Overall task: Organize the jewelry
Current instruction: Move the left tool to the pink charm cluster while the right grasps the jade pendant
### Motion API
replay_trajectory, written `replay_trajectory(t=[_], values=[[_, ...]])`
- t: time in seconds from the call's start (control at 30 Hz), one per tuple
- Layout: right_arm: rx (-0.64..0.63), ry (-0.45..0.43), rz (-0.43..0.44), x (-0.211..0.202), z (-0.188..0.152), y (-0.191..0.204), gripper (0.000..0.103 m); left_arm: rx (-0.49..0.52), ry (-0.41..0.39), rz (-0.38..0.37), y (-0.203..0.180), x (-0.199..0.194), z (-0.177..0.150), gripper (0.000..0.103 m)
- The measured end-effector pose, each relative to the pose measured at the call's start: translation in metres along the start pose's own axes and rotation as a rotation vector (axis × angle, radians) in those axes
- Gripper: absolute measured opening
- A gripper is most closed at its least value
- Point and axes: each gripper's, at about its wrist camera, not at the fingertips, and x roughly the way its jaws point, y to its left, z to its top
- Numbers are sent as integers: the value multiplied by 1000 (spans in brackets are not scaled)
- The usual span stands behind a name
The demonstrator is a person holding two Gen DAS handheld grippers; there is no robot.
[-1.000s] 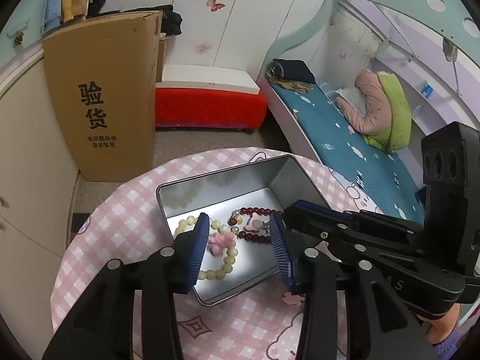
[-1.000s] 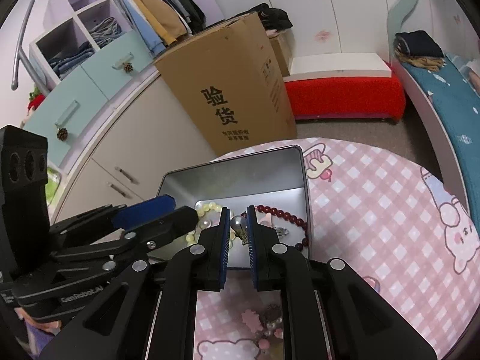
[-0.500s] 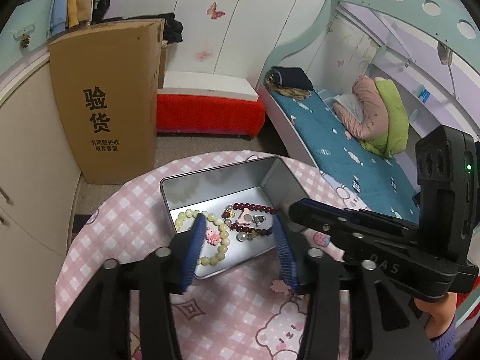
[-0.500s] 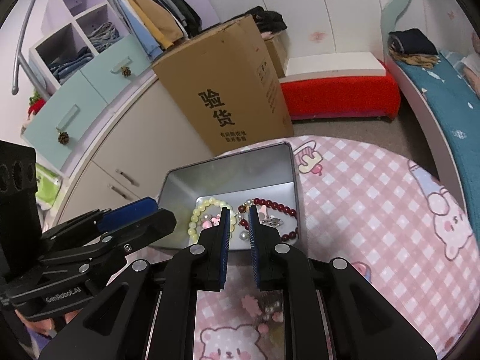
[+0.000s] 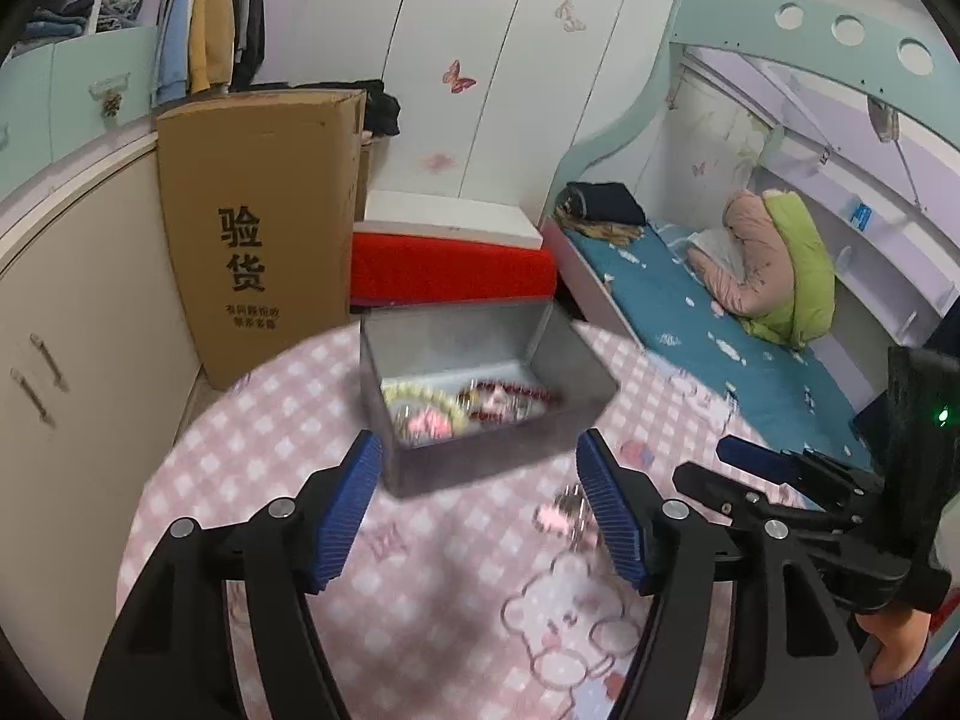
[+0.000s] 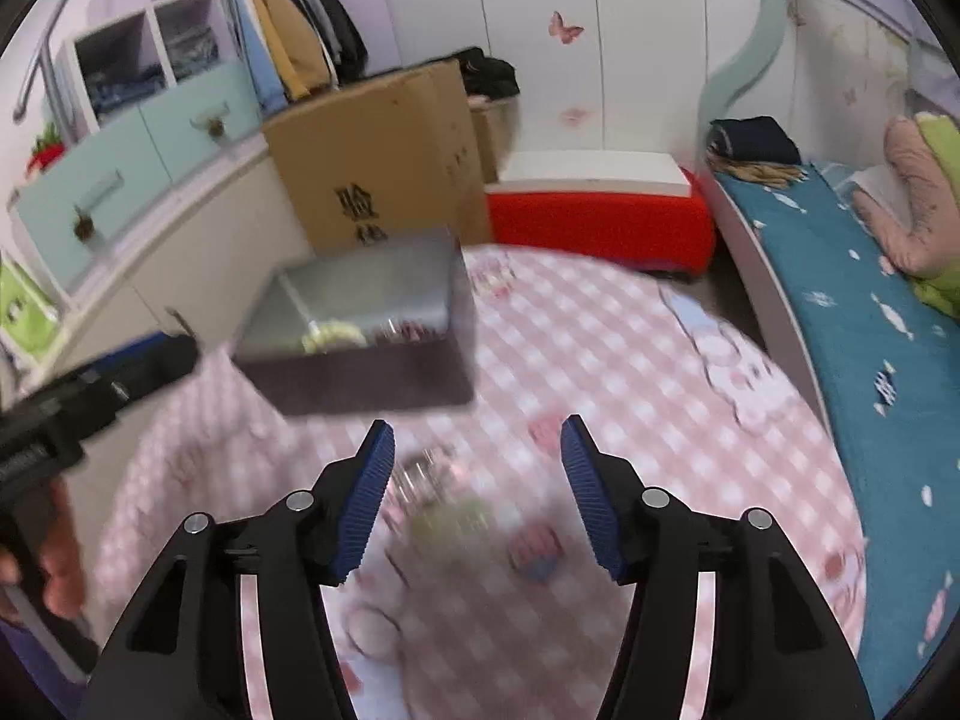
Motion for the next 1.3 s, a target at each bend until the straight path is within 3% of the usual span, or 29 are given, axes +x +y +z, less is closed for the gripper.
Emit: replay_trajectory(t=[0.1,0.23,0.53,0.63,1.03,1.3], values=[[-35,40,-4,13,-18,3,57,6,14,33,1,0,-16,65],[-61,63,-10,29,-27,9,60,-19,42,24,6,2,-29,65],[-110,59,-12,48,-23,15,61,-39,94,21,9,14,-44,65],[-118,53,-15,47,-21,10,44,-33,99,14,5,18,-44,65],[-45,45,-4,35,-28,-28,44,9,161,-28,-31,57,-47,65],[-8,39,36,31,-31,-38,44,48,194,-1,-52,83,-49,61]])
